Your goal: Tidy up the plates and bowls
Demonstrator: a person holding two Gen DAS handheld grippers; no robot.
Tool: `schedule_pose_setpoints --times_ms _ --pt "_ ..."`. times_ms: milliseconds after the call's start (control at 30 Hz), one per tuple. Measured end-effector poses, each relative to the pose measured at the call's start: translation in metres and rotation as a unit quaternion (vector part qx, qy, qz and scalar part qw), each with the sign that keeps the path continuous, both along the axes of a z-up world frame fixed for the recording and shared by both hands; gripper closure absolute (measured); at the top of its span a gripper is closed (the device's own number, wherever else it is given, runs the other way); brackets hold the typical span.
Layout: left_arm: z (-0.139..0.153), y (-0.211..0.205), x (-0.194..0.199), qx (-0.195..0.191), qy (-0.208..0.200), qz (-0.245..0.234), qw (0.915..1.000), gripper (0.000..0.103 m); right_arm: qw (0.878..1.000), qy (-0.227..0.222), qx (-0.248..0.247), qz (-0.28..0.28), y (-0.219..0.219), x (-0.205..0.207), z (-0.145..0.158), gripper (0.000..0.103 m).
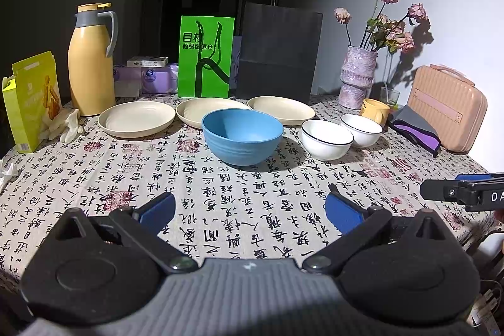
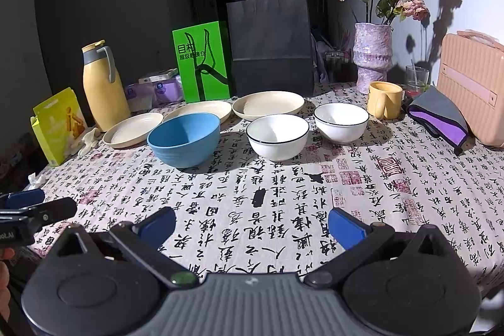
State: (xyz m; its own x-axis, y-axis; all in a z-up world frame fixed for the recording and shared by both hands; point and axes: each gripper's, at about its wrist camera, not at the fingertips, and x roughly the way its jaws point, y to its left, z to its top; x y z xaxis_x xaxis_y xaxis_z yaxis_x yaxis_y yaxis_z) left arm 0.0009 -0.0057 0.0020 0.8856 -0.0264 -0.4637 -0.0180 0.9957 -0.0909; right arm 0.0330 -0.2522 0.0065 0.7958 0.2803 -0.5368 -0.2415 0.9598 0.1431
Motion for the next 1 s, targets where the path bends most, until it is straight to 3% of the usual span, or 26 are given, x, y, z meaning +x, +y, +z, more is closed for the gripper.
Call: schedule_pose_setpoints --times_ms 1000 --pt "0.0033 -0.0021 -0.0042 0.003 -0.006 -0.001 1.0 0.0 1.0 -0.003 0.006 0.007 0.001 -0.0033 -0.0004 0.0"
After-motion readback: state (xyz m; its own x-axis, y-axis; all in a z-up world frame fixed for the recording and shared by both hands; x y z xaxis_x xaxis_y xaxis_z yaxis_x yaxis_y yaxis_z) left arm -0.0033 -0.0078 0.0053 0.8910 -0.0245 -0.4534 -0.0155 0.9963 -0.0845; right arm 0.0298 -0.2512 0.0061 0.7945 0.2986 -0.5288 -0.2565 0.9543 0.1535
